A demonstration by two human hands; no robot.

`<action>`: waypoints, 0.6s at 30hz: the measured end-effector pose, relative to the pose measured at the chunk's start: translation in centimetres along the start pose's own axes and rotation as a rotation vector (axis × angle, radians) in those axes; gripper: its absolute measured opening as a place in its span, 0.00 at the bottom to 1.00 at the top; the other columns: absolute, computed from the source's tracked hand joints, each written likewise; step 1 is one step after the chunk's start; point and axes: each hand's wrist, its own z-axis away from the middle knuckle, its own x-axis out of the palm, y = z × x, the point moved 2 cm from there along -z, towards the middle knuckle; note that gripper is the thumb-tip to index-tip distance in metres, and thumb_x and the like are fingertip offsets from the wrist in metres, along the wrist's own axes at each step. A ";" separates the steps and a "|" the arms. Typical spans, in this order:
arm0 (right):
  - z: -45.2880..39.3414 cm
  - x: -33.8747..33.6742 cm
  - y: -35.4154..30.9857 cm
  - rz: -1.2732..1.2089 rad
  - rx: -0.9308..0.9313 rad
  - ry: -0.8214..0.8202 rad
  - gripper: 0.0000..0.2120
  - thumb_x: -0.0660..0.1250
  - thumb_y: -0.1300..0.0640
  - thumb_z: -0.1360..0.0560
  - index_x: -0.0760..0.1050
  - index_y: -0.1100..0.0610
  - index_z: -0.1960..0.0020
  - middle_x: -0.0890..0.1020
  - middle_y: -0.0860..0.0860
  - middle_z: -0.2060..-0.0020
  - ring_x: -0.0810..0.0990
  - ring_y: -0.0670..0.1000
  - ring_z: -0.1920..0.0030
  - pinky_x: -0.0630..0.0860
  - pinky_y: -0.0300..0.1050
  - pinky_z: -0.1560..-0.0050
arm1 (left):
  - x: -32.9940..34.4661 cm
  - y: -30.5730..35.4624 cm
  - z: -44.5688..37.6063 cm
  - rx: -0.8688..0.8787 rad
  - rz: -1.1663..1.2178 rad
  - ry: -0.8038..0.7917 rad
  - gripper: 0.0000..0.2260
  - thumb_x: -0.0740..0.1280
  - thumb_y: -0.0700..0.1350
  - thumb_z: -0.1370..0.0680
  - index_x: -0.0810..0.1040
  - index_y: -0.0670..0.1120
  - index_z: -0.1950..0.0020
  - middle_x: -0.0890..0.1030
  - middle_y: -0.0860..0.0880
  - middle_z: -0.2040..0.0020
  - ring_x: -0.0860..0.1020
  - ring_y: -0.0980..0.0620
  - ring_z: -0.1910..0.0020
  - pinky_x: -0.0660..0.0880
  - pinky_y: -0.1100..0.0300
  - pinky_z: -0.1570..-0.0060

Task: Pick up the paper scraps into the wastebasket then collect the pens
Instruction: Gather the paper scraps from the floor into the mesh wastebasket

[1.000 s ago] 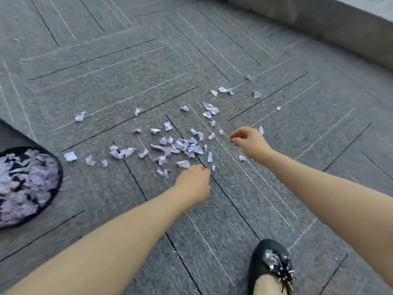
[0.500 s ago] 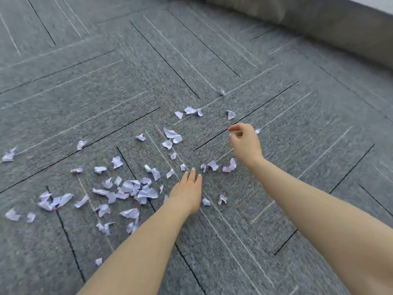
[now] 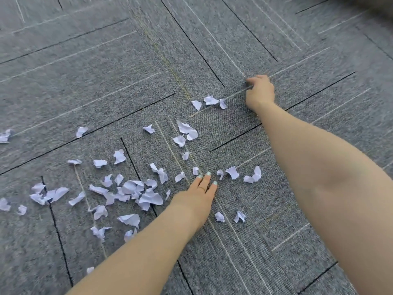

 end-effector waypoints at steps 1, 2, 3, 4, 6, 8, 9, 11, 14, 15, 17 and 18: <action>0.1 -0.1 0.4 0.006 -0.013 0.025 0.18 0.58 0.68 0.25 0.76 0.55 0.40 0.71 0.54 0.36 0.68 0.58 0.36 0.68 0.52 0.37 | 0.0 0.1 0.1 -0.004 -0.002 0.002 0.41 0.54 0.24 0.27 0.36 0.48 0.24 0.31 0.49 0.25 0.37 0.49 0.25 0.74 0.49 0.43; 0.3 -0.4 0.6 -0.011 -0.020 0.049 0.16 0.57 0.69 0.25 0.78 0.57 0.44 0.73 0.55 0.38 0.71 0.58 0.39 0.70 0.51 0.41 | -0.1 0.3 0.2 -0.008 -0.003 0.001 0.41 0.54 0.24 0.27 0.36 0.48 0.24 0.31 0.49 0.25 0.37 0.49 0.25 0.74 0.50 0.44; 0.5 -0.6 0.9 -0.049 -0.017 0.069 0.15 0.57 0.69 0.25 0.79 0.58 0.49 0.75 0.55 0.41 0.74 0.57 0.42 0.73 0.50 0.44 | -0.1 0.3 0.3 -0.012 -0.001 -0.003 0.40 0.54 0.24 0.27 0.36 0.48 0.24 0.31 0.49 0.25 0.38 0.49 0.25 0.74 0.50 0.44; 0.9 -0.8 1.1 -0.100 0.000 0.088 0.15 0.56 0.69 0.25 0.79 0.57 0.52 0.78 0.55 0.44 0.77 0.56 0.46 0.75 0.50 0.47 | -0.1 0.4 0.3 -0.012 0.001 -0.007 0.40 0.54 0.24 0.27 0.35 0.47 0.24 0.31 0.49 0.25 0.37 0.48 0.25 0.74 0.50 0.43; 1.9 -1.4 2.1 -0.241 0.066 0.156 0.13 0.56 0.66 0.25 0.77 0.54 0.54 0.81 0.52 0.50 0.79 0.53 0.53 0.76 0.52 0.48 | -0.1 0.3 0.2 -0.008 0.007 -0.024 0.42 0.55 0.24 0.28 0.34 0.48 0.25 0.30 0.49 0.26 0.37 0.48 0.25 0.73 0.51 0.40; 3.6 -1.7 3.4 -0.292 0.132 0.263 0.11 0.56 0.60 0.24 0.76 0.51 0.51 0.81 0.47 0.52 0.79 0.50 0.54 0.70 0.52 0.40 | 0.0 0.0 0.1 -0.004 0.007 -0.035 0.43 0.57 0.24 0.28 0.33 0.48 0.25 0.30 0.50 0.26 0.36 0.49 0.25 0.72 0.52 0.38; 4.7 -1.8 4.1 -0.254 0.145 0.300 0.10 0.57 0.58 0.23 0.76 0.50 0.50 0.81 0.46 0.52 0.77 0.48 0.53 0.64 0.50 0.36 | 0.0 0.0 0.0 -0.009 0.003 -0.039 0.44 0.57 0.24 0.28 0.33 0.48 0.25 0.29 0.49 0.26 0.36 0.48 0.25 0.72 0.51 0.38; 6.5 -1.3 5.3 -0.195 0.122 0.320 0.12 0.56 0.58 0.22 0.76 0.50 0.47 0.81 0.45 0.49 0.76 0.49 0.48 0.59 0.51 0.35 | 0.1 0.4 0.1 -0.029 -0.018 -0.038 0.43 0.57 0.24 0.28 0.33 0.47 0.25 0.29 0.48 0.26 0.36 0.47 0.25 0.71 0.49 0.37; 7.9 -0.3 5.9 -0.180 -0.023 0.261 0.14 0.55 0.57 0.22 0.77 0.53 0.42 0.80 0.50 0.45 0.76 0.52 0.43 0.62 0.55 0.33 | 0.3 1.3 0.2 -0.064 -0.067 -0.018 0.41 0.56 0.25 0.27 0.33 0.44 0.25 0.30 0.46 0.26 0.37 0.45 0.25 0.69 0.47 0.35; 8.0 -0.1 5.8 -0.167 -0.081 0.237 0.14 0.57 0.55 0.22 0.76 0.54 0.41 0.80 0.51 0.45 0.75 0.52 0.43 0.63 0.56 0.34 | 0.3 1.5 0.2 -0.075 -0.075 -0.013 0.40 0.56 0.25 0.27 0.34 0.44 0.25 0.30 0.45 0.26 0.38 0.45 0.25 0.68 0.46 0.35; 8.3 0.1 5.3 -0.098 -0.174 0.179 0.14 0.60 0.55 0.23 0.74 0.56 0.38 0.79 0.52 0.45 0.75 0.52 0.43 0.67 0.51 0.36 | 0.2 1.8 0.1 -0.088 -0.095 -0.006 0.39 0.55 0.25 0.26 0.34 0.43 0.25 0.31 0.44 0.25 0.39 0.44 0.25 0.67 0.45 0.34; 8.5 0.1 5.1 -0.057 -0.204 0.156 0.14 0.61 0.56 0.23 0.74 0.57 0.38 0.79 0.52 0.44 0.75 0.52 0.42 0.67 0.48 0.37 | 0.0 1.9 0.1 -0.089 -0.107 -0.007 0.38 0.55 0.26 0.26 0.35 0.42 0.25 0.32 0.44 0.25 0.39 0.44 0.24 0.67 0.45 0.34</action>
